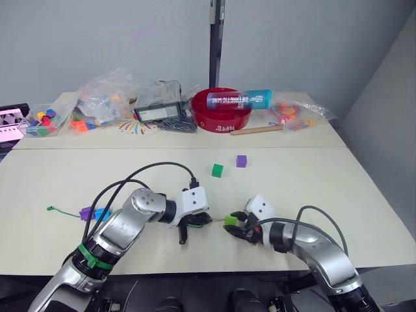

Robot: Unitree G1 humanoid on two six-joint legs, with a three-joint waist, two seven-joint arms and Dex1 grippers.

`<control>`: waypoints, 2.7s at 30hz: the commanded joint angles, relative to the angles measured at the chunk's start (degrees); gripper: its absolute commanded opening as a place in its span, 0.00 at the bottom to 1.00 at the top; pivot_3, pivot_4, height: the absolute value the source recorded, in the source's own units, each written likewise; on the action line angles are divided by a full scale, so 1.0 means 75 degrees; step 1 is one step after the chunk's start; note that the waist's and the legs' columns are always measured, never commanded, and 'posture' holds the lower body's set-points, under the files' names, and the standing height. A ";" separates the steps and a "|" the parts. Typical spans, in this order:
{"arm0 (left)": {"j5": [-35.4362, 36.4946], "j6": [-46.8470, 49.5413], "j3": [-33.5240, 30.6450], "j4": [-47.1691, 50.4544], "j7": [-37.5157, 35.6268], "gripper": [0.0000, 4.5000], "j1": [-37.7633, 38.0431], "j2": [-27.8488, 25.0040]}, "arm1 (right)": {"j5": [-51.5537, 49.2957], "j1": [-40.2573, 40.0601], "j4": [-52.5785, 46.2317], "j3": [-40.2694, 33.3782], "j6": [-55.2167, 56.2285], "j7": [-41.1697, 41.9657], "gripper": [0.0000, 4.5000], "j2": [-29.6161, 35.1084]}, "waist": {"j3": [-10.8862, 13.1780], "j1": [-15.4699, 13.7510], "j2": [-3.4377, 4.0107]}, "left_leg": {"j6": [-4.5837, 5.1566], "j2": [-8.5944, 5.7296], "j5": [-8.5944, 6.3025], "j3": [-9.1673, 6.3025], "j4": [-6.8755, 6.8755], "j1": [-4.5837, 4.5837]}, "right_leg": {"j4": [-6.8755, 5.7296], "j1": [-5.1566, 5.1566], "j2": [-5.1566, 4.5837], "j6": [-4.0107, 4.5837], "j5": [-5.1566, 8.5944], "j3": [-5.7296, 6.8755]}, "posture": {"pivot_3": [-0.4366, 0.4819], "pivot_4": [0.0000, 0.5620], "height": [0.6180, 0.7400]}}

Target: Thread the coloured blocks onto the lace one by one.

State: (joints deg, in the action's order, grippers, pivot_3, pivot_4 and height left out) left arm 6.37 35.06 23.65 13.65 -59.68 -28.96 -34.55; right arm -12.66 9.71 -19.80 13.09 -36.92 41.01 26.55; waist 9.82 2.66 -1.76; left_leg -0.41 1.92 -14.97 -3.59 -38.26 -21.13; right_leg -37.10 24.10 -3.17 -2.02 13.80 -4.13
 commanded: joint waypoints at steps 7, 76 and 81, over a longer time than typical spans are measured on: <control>0.0416 -0.0325 -0.0110 0.0317 -0.0079 0.00 0.0123 0.0526 | -0.0066 -0.0100 0.0004 0.0322 -0.0218 -0.0020 0.38 -0.0125 | -0.0001 -0.0010 -0.0001 | 0.0000 0.0000 0.0000 0.0000 0.0000 0.0001 | 0.0000 -0.0003 -0.0001 0.0000 0.0000 0.0001 | 0.48 0.27 0.92; -0.0080 -0.1988 0.0097 -0.1579 -0.0308 0.00 0.0138 0.1320 | -0.0611 -0.0157 -0.0384 0.0185 -0.0576 0.0170 0.38 -0.0165 | -0.0002 -0.0047 -0.0002 | 0.0001 -0.0005 -0.0001 -0.0002 0.0003 -0.0004 | 0.0009 -0.0002 -0.0006 -0.0004 0.0001 0.0002 | 0.48 0.27 0.92; -0.0125 -0.2062 0.0097 -0.1689 -0.0338 0.00 -0.0024 0.1467 | -0.0580 -0.0112 -0.0264 0.0265 -0.0619 0.0399 0.38 -0.0010 | -0.0002 -0.0035 -0.0002 | 0.0001 -0.0005 -0.0001 -0.0002 0.0004 -0.0004 | 0.0009 -0.0002 -0.0005 -0.0004 0.0001 0.0003 | 0.48 0.27 0.92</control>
State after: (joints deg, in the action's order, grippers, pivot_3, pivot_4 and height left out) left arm 5.09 20.85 23.23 0.02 -62.05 -28.19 -25.07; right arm -14.87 9.29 -21.63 11.97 -40.55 41.96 26.79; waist 9.81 2.40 -1.77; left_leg -0.40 1.88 -14.98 -3.60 -38.23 -21.16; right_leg -37.03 24.08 -3.21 -2.06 13.81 -4.11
